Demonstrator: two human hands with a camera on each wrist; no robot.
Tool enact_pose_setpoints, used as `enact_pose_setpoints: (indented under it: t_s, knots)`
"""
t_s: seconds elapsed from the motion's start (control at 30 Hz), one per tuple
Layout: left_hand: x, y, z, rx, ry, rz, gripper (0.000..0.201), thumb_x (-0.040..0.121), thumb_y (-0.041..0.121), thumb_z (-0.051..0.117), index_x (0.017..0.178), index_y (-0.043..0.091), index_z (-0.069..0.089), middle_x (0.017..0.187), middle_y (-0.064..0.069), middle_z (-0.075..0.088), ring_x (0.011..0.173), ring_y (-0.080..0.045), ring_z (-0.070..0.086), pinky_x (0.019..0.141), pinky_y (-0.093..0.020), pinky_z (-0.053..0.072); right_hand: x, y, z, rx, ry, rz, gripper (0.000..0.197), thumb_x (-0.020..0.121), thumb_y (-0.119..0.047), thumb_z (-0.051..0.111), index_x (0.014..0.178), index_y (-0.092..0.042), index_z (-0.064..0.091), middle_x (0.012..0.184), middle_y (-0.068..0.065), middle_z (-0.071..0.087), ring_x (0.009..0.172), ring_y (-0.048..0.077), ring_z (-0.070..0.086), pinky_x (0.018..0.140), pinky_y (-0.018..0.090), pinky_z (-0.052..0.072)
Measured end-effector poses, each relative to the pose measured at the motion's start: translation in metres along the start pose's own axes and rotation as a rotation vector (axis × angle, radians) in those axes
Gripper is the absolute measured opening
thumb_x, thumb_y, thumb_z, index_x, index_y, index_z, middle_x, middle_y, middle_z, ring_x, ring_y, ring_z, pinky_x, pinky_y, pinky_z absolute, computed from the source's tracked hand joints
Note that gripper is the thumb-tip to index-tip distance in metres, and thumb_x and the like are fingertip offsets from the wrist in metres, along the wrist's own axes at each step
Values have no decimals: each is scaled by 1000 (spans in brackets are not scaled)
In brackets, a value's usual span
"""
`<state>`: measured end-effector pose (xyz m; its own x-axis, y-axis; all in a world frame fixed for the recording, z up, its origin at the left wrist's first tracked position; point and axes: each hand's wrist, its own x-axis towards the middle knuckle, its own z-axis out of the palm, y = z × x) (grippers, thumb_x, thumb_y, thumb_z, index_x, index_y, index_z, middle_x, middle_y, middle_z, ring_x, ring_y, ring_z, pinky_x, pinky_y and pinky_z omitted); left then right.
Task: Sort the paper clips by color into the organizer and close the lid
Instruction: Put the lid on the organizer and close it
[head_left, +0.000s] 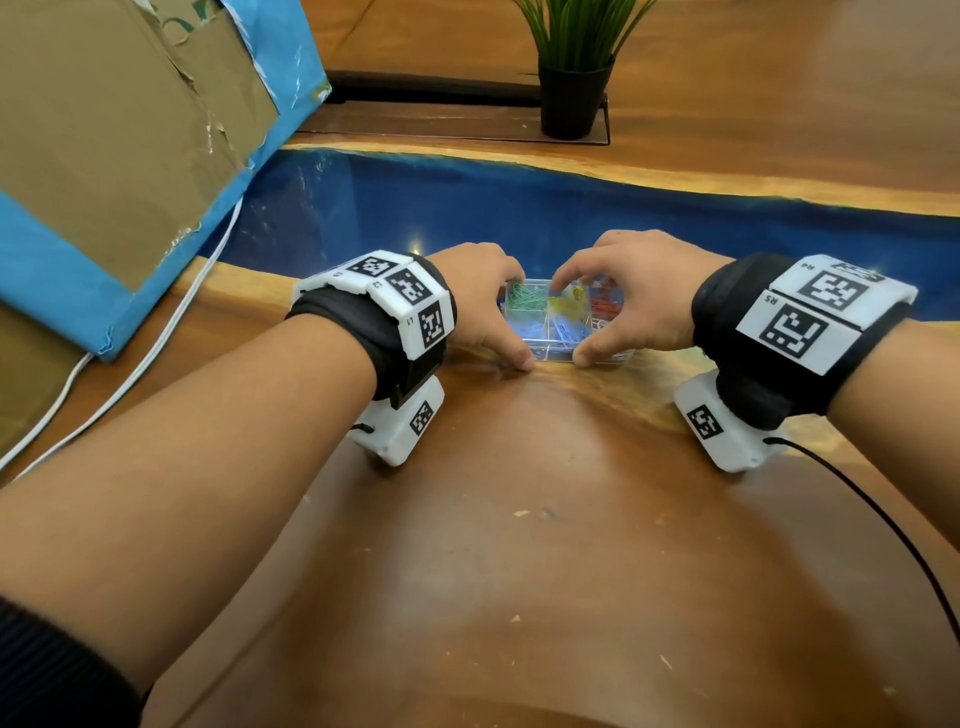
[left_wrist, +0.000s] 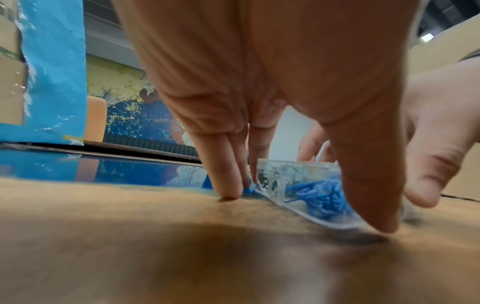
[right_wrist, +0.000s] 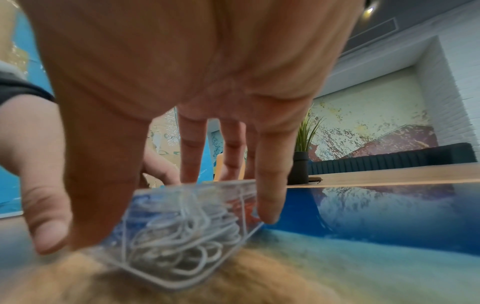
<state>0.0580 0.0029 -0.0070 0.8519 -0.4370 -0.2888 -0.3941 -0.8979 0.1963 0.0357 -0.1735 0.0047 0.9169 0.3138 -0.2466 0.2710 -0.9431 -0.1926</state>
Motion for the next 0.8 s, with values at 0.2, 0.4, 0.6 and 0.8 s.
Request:
enact_pose_setpoints:
  t_s: [0.2, 0.4, 0.6, 0.8]
  knots:
    - [0, 1, 0, -6, -12, -8, 93, 62, 56, 77, 137, 15, 43, 130, -2, 52, 115, -21, 53, 93, -32, 45, 2, -1, 1, -21, -12, 4, 72, 60, -50, 81, 124, -38, 51, 106, -8, 42, 107, 17, 48, 81, 29, 38]
    - [1, 1, 1, -28, -13, 3, 95, 60, 53, 80, 140, 20, 40, 132, -3, 50, 117, -21, 53, 95, -33, 44, 0, -3, 4, -33, -9, 28, 71, 63, -49, 79, 125, -37, 48, 113, -2, 47, 112, 22, 48, 88, 35, 44]
    - [2, 0, 4, -133, -18, -18, 120, 55, 47, 86, 148, 18, 15, 145, -2, 43, 129, -19, 49, 102, -34, 42, 3, 5, -4, -6, 9, 97, 69, 63, -46, 80, 124, -33, 50, 119, 3, 50, 109, 24, 50, 93, 42, 46]
    - [0, 0, 6, -174, -6, -14, 117, 57, 44, 85, 147, 19, 16, 147, -2, 41, 131, -18, 47, 101, -31, 41, 5, 9, -7, 34, 22, 135, 68, 63, -45, 81, 123, -34, 49, 114, 1, 48, 106, 22, 51, 92, 41, 47]
